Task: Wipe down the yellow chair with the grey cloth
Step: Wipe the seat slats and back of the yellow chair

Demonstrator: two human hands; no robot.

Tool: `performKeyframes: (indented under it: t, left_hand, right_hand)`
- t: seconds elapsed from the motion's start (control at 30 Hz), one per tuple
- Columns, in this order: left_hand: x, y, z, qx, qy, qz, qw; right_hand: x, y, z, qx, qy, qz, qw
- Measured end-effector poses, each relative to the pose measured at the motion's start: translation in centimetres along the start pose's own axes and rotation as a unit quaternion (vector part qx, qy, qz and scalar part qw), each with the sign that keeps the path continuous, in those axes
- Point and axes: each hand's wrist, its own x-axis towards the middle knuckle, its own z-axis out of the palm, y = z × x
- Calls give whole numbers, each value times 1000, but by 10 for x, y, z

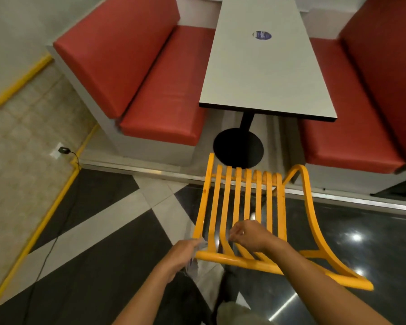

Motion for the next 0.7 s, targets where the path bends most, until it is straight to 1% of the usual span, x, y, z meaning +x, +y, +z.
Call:
performKeyframes:
  t: [0.07, 0.13, 0.23, 0.27, 0.33, 0.4, 0.5, 0.57, 0.63, 0.7]
  left_hand:
    - [12, 3, -1, 18, -9, -19, 1000]
    - [19, 5, 1, 42, 6, -35, 998]
    - [40, 7, 1, 77, 5, -33, 996]
    - [52, 6, 2, 86, 10, -44, 995]
    - [78, 3, 4, 82, 29, -76, 993]
    - [94, 3, 5, 81, 23, -84, 993]
    - [121, 2, 3, 38, 12, -102, 994]
    - [146, 1, 2, 39, 10, -123, 992]
    - [166, 4, 6, 27, 20, -126, 991]
    - [185, 13, 7, 50, 12, -124, 991]
  right_hand:
    - [12, 1, -5, -13, -10, 9, 1000]
    - [24, -4, -10, -26, -22, 11, 999]
    - [45, -15, -12, -24, -33, 5, 999]
    - [52, -18, -11, -26, -37, 2, 999]
    - [64, -20, -8, -19, -46, 10, 999]
    - [70, -20, -2, -19, -67, 15, 997]
    - [85, -18, 5, -11, -91, 30, 995]
    - [97, -16, 8, 6, -91, 42, 995]
    - [114, -14, 13, 19, -86, 60, 994]
    - [133, -16, 19, 38, -71, 88, 993]
